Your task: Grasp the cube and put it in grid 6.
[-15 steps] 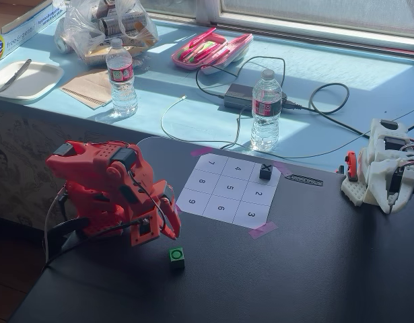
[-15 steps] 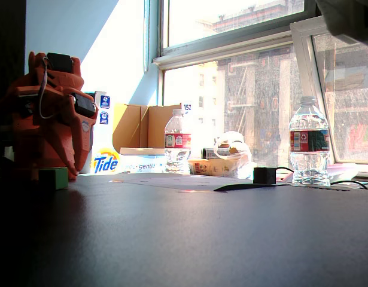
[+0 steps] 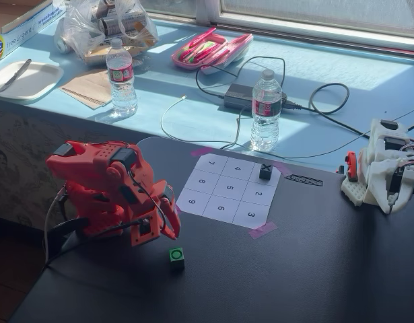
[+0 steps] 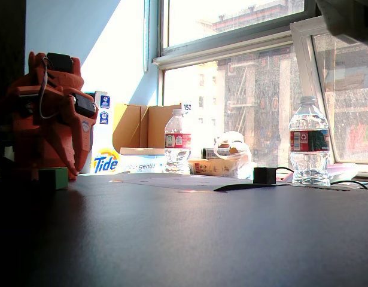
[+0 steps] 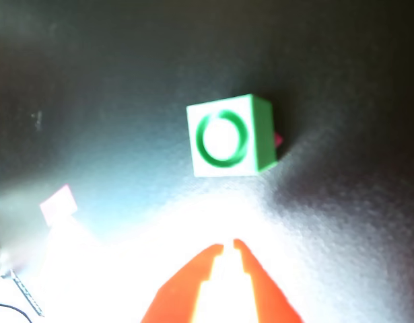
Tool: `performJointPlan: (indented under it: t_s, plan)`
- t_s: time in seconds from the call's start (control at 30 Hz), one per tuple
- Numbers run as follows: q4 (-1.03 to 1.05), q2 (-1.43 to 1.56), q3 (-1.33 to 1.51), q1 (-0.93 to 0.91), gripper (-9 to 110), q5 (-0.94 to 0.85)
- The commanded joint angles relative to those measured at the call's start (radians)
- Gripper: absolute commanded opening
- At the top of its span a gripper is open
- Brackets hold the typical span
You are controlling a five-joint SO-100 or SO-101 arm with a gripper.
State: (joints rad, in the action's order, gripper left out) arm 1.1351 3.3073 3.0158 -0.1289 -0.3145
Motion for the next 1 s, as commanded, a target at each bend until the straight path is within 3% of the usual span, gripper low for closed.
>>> performJointPlan:
  t_s: [0.0, 0.5, 0.6, 0.7, 0.8, 0.97]
  plan:
    - [-0.003, -0.008, 0.000, 0.005, 0, -0.014]
    - [-0.063, -0.046, -0.037, 0.034, 0, 0.008]
    - [-0.100, -0.224, -0.247, 0.046, 3, 0.101]
    - [-0.011, -0.440, -0.538, 0.044, 6, 0.187]
    - [0.144, -0.637, -0.834, 0.041, 26, 0.242]
    - [0.210, -0.867, -1.120, -0.092, 33, 0.304]
